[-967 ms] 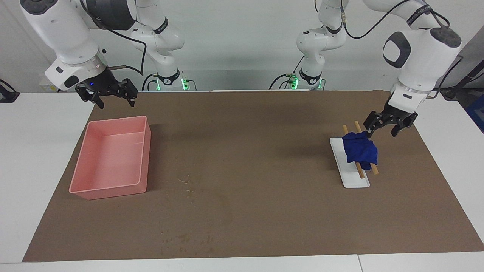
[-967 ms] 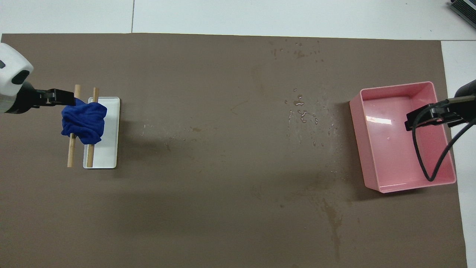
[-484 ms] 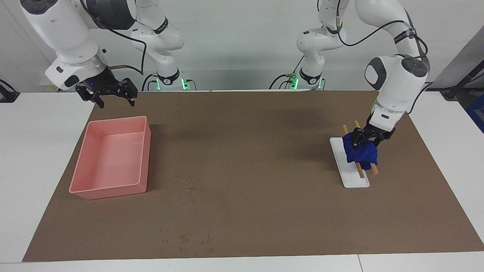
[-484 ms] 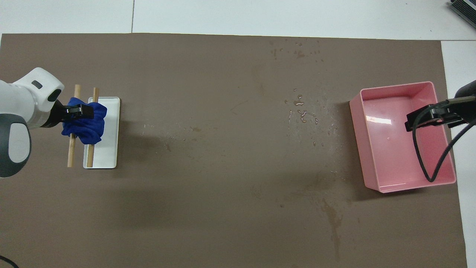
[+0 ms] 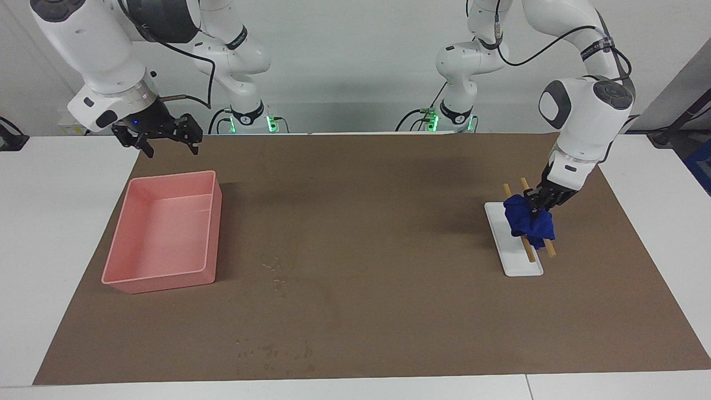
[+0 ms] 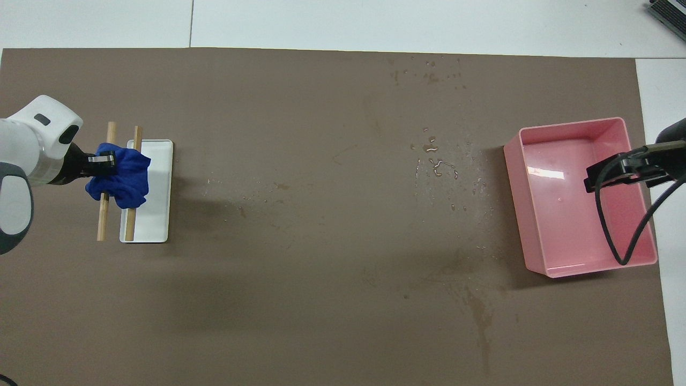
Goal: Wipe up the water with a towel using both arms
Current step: 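Lift the blue towel with the left gripper while the right gripper approaches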
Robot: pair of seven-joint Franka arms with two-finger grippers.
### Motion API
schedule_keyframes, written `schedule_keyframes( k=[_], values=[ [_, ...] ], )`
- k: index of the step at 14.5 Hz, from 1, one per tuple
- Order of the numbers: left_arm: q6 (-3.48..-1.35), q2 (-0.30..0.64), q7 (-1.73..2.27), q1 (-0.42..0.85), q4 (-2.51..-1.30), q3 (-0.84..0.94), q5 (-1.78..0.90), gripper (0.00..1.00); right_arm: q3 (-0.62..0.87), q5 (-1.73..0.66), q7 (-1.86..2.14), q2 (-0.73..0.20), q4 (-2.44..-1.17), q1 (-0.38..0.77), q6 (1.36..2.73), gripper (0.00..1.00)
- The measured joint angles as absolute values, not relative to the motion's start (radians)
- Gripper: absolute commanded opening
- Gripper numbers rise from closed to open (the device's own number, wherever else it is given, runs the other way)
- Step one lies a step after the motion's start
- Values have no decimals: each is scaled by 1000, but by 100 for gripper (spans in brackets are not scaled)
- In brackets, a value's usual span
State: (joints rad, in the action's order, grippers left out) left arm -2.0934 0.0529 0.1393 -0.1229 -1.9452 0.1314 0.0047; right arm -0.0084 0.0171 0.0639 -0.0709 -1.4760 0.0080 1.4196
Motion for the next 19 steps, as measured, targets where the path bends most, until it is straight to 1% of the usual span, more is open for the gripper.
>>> schedule_keyframes(
  k=[3,6,11,14,16,19],
  values=[
    [-1925,57,256,-121,-1803,141,-38,0,-8,17,64,-63,-1476,8,1412,100],
    [-1874,44,432,-118,-1723,169,-172,0,-8,17,64,-54,-1476,8,1390,100],
    [-1871,-2,755,-108,-1712,308,-359,0,-11,17,64,-48,-1476,5,1377,100],
    [-1873,-8,866,-108,-1712,373,-481,0,-10,17,64,-48,-1476,6,1377,100],
    [-1891,-10,942,-108,-1710,431,-502,0,-7,17,64,-48,-1476,7,1377,100],
    [-1976,-10,1069,-106,-1710,524,-520,0,-7,-24,58,-48,-1477,7,1377,100]
  ],
)
